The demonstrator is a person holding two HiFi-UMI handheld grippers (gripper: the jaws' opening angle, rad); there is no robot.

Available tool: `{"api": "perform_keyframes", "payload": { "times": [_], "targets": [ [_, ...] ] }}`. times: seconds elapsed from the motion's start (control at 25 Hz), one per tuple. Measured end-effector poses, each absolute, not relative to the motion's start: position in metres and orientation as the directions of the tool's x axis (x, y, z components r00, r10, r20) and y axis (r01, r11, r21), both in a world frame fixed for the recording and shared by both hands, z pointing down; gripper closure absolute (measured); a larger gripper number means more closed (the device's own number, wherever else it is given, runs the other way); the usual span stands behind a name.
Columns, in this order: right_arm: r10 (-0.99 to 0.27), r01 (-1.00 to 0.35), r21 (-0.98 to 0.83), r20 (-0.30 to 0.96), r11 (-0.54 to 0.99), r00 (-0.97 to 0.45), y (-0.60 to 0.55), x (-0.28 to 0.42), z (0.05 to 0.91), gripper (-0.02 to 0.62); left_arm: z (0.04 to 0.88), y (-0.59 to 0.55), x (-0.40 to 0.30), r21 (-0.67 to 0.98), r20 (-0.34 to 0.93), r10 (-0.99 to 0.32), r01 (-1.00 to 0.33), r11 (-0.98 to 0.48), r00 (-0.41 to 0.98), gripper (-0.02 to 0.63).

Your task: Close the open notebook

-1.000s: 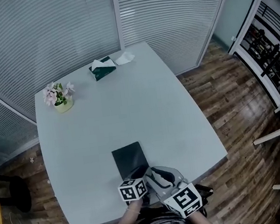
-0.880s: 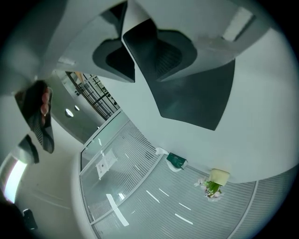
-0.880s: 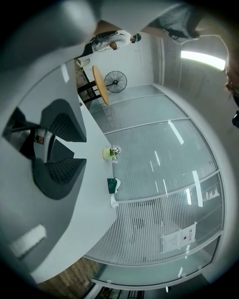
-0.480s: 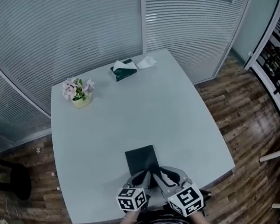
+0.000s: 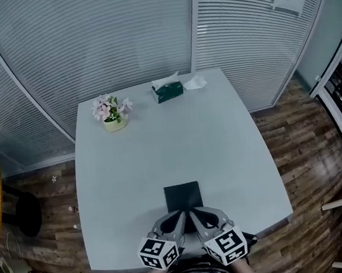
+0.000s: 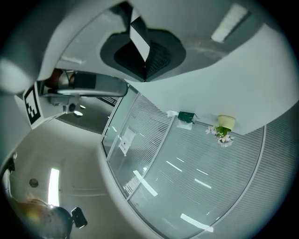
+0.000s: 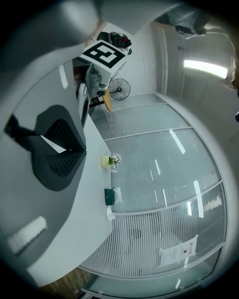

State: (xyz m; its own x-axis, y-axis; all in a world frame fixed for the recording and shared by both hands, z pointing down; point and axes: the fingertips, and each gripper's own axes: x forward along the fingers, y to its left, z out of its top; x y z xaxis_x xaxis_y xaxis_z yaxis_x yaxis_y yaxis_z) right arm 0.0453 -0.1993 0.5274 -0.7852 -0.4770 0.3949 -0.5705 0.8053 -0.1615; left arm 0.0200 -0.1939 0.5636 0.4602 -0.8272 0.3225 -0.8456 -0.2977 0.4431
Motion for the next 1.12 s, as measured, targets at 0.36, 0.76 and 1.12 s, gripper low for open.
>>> {"api": "perform_keyframes", "payload": {
  "times": [0.36,0.76,1.12],
  "targets": [
    [-0.445,-0.512,-0.142,0.338,0.847,-0.829,-0.197,0.022,0.504,0.597,0.519,-0.192,0.004,0.369,0.248,-0.874,-0.875,-0.314,0.418,0.601],
    [-0.469,-0.493,-0.097,0.195,0.865,-0.861,-0.2,0.01,0.436,0.597,0.454,-0.188,-0.01,0.279,0.129,-0.915,-0.9,-0.336,0.381,0.601],
    [-0.487,-0.502,-0.087,0.15,0.86,-0.86,-0.193,0.011,0.41,0.597,0.42,-0.185,-0.012,0.218,0.081,-0.924,-0.911,-0.35,0.374,0.601]
  ]
}}
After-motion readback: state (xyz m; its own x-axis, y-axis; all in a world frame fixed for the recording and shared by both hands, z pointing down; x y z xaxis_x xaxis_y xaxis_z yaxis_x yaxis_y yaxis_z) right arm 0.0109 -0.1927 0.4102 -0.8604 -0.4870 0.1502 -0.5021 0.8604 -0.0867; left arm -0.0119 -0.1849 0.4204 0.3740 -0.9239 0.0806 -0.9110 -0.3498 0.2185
